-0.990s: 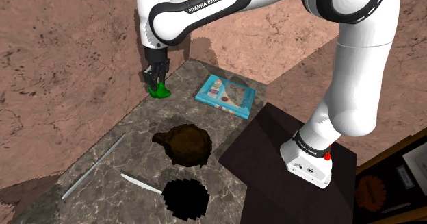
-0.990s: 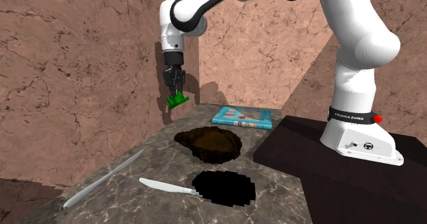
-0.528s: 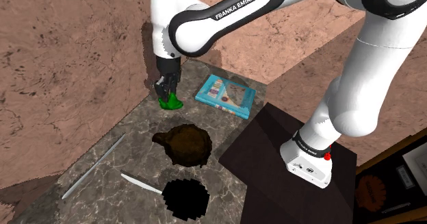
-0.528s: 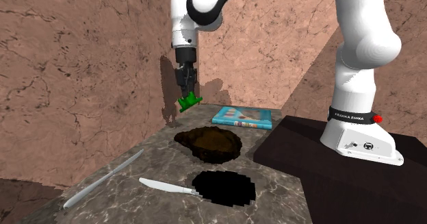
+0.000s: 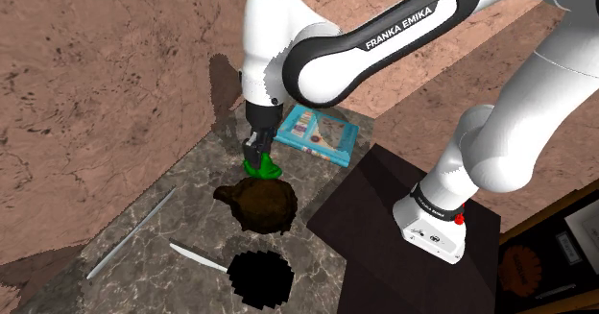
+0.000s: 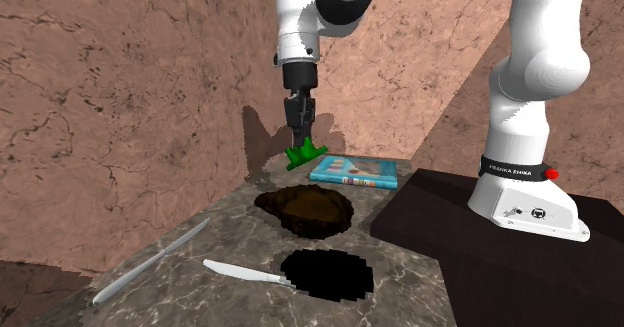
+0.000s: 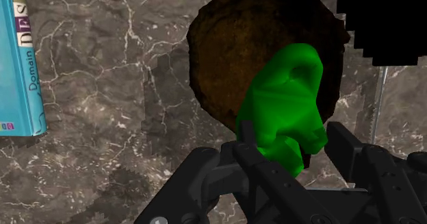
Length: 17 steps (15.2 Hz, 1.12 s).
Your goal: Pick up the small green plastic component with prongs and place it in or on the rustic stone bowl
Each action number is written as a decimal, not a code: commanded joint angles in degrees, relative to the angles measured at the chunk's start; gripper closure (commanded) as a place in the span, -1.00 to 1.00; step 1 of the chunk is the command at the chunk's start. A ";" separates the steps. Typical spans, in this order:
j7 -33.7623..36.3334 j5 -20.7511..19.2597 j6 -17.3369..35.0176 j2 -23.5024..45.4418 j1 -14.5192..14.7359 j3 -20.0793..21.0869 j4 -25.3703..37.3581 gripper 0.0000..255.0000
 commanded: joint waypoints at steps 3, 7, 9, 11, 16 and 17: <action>1.12 0.34 2.97 -0.21 0.70 0.72 -3.08 1.00; 1.70 -0.61 6.14 2.07 0.75 0.75 -4.09 1.00; 2.04 -1.17 7.71 3.29 0.79 0.73 -4.52 1.00; 2.41 -1.77 9.28 4.56 0.85 0.67 -4.90 1.00; 3.53 -3.58 13.24 8.01 1.10 0.33 -5.63 1.00; 3.52 -3.57 13.25 8.00 1.11 0.33 -5.64 1.00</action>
